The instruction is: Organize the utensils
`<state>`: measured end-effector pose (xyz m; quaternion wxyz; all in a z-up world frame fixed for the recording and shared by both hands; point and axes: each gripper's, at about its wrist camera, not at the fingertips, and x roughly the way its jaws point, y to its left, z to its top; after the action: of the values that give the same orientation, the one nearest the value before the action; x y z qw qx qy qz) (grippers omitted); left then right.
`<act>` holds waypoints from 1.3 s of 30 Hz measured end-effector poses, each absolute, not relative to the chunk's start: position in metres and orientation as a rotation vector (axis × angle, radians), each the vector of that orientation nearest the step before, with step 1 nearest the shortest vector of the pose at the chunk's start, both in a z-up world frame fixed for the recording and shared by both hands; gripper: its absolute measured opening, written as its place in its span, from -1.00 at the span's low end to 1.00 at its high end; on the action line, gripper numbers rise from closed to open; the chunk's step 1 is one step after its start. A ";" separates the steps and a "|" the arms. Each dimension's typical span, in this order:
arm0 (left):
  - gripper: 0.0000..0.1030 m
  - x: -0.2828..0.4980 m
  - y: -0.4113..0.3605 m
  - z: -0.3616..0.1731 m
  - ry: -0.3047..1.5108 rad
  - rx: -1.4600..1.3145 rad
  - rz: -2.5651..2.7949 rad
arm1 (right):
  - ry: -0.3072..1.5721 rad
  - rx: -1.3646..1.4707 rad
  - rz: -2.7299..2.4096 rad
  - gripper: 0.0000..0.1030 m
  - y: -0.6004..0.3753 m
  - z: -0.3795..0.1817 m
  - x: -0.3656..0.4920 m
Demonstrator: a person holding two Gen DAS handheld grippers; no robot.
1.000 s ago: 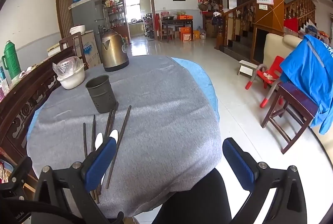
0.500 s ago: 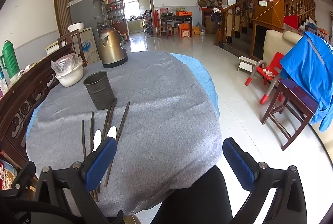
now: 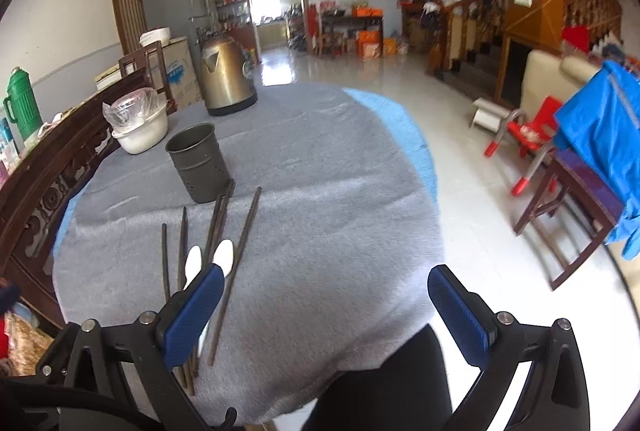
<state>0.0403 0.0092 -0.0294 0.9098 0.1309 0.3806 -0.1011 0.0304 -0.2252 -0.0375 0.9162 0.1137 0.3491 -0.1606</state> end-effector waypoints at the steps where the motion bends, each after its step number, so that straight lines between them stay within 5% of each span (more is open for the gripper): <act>1: 0.88 0.050 0.017 -0.033 0.813 0.233 -0.200 | 0.730 0.251 -0.314 0.99 -0.229 -0.039 0.037; 4: 0.88 0.079 0.037 -0.047 0.872 0.148 -0.181 | 0.771 0.335 -0.238 0.94 -0.241 -0.047 0.068; 11: 0.84 0.142 0.059 -0.083 1.010 -0.016 -0.242 | 0.902 0.454 -0.116 0.13 -0.246 -0.080 0.148; 15: 0.40 0.179 0.055 -0.099 1.094 -0.100 -0.290 | 0.974 0.507 -0.068 -0.23 -0.245 -0.096 0.192; 19: 0.05 0.214 0.043 -0.111 1.152 -0.153 -0.332 | 1.029 0.541 -0.039 -0.25 -0.244 -0.103 0.224; 29: -0.21 0.267 0.016 -0.125 1.273 -0.204 -0.363 | 1.169 0.500 -0.112 -0.51 -0.242 -0.127 0.276; 39: -0.83 0.283 0.006 -0.134 1.295 -0.216 -0.342 | 1.173 0.383 -0.149 -0.86 -0.227 -0.137 0.290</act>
<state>0.2829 0.0062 -0.1342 0.7785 -0.0999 0.5991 -0.1584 0.2895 -0.2270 -0.1365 0.8129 0.1794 0.5497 -0.0700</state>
